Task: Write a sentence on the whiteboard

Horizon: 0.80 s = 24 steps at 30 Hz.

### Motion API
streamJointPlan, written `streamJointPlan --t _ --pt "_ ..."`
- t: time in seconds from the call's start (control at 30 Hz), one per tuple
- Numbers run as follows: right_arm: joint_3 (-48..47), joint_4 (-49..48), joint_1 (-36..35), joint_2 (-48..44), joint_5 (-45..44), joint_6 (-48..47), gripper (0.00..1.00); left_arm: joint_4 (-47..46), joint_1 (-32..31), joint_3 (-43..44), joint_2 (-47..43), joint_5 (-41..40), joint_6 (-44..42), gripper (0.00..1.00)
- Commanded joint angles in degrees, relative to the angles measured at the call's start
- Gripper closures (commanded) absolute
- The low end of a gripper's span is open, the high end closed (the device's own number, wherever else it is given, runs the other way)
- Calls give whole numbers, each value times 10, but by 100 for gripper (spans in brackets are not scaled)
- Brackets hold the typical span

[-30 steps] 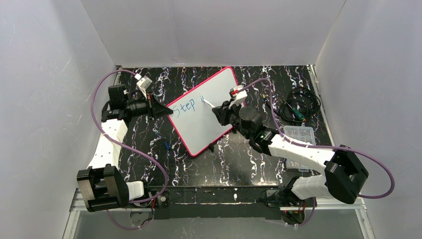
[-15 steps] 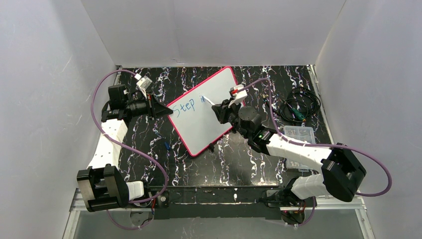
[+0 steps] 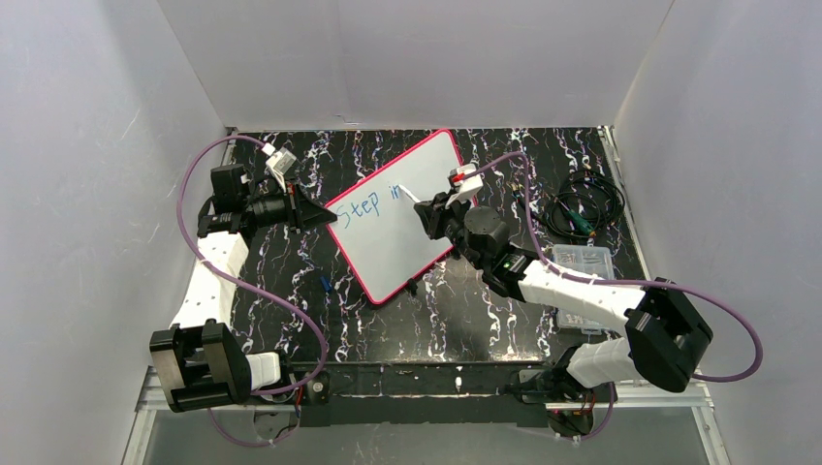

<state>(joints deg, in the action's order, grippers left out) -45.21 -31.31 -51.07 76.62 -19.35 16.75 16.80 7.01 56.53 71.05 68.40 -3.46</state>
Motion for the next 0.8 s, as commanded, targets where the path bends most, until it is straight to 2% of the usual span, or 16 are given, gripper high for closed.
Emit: streamJointPlan --t 0.0,0.77 --pt "7 8 -1 -2 -1 7 99 30 -13 7 -4 39 -25 100" --pt "18 21 -1 -38 14 2 99 31 -14 7 -5 40 -26 100"
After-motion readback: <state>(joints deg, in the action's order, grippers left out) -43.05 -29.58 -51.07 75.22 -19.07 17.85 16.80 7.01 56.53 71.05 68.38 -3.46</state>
